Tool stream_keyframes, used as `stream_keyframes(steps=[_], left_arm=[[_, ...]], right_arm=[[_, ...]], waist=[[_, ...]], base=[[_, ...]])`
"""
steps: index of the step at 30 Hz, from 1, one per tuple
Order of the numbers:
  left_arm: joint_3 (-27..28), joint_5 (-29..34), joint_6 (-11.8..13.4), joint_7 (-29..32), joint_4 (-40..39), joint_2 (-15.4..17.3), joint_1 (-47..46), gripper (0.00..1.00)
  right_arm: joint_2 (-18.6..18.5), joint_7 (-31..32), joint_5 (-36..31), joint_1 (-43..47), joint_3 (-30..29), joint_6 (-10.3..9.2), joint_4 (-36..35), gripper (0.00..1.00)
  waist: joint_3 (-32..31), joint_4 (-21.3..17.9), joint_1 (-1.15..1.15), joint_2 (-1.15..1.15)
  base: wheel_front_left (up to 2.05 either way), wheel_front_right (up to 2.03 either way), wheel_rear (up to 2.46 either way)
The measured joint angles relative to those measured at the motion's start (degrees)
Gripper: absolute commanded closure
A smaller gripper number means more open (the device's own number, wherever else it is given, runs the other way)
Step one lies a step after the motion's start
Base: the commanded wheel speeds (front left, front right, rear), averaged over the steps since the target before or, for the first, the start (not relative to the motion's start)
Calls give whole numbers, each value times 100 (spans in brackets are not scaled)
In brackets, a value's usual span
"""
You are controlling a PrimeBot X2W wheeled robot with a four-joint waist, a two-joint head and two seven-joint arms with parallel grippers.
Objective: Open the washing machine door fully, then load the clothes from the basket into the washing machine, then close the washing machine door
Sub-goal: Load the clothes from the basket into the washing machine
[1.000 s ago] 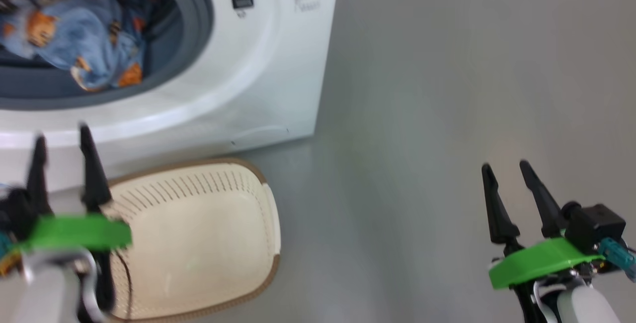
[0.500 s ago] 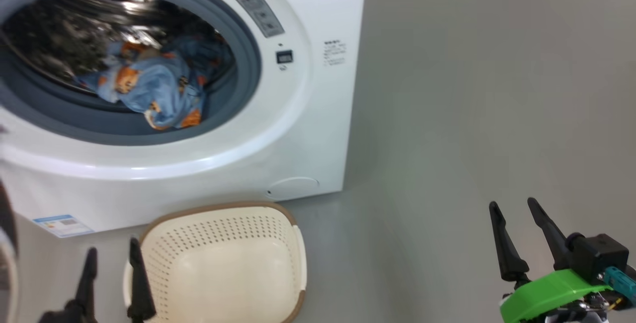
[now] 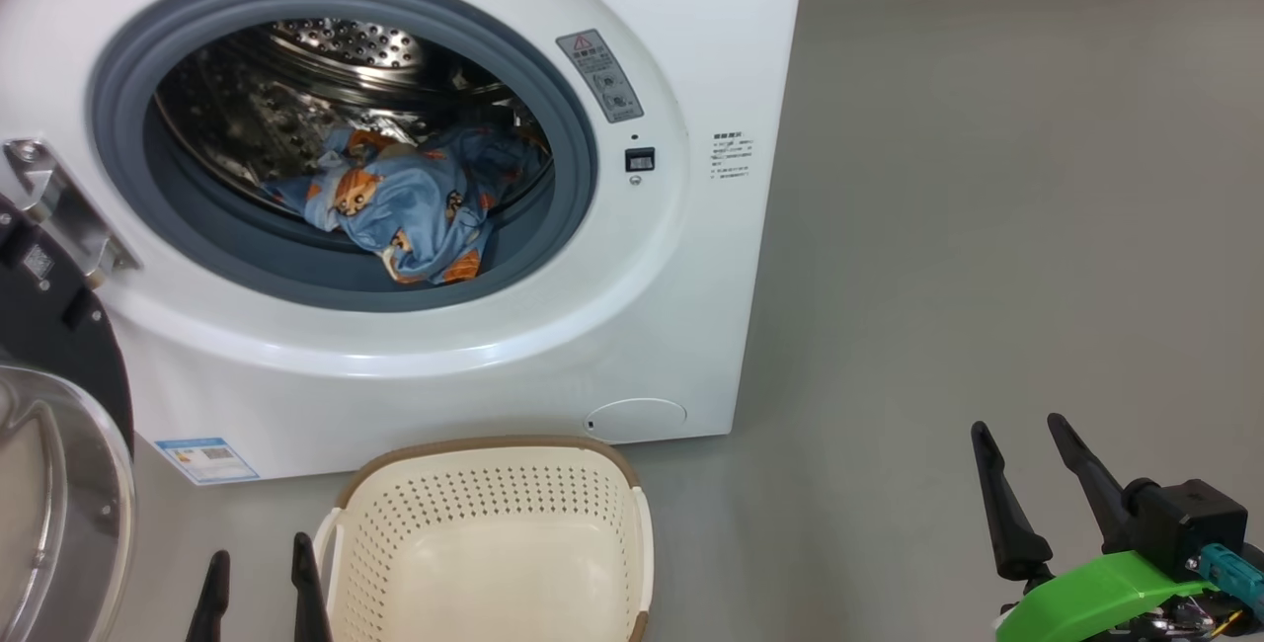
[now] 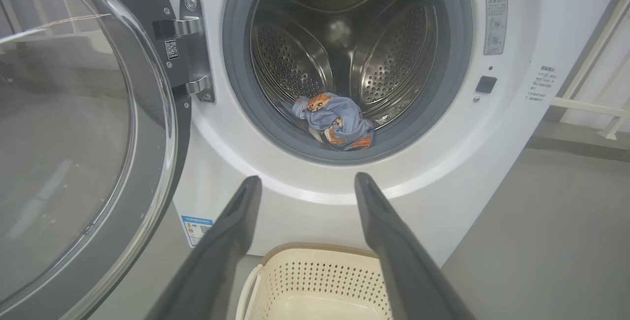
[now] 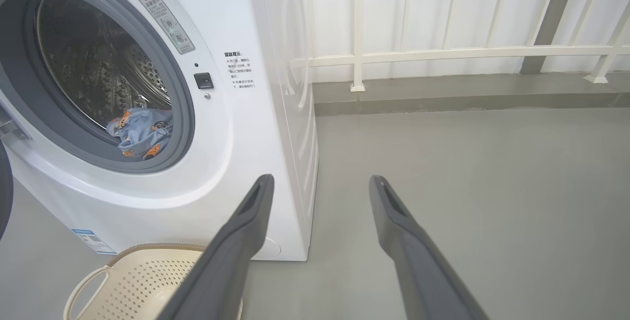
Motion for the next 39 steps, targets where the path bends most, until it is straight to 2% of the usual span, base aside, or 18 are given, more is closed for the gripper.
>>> stream_keyframes(steps=[16,25,33,39], left_arm=[[-156,-1,4,53,7,-52,41,0],[-218,-3,-8,204,165,-51,-209,0],[-376,-152,-270,829,560,-40,-935,0],[-401,-204,-469,1261,966,156,-1915,0]], right_arm=[[1,100,1,112,31,0,-89,0],[1,99,2,85,44,0,-151,0],[1,38,20,-124,71,0,-155,0],[-1,-119,63,-440,147,0,-116,0]], waist=[[65,102,1,0],[303,89,1,0],[683,1,1,0],[1080,-120,2,0]], base=[[0,0,0],[0,0,0],[0,0,0],[0,0,0]])
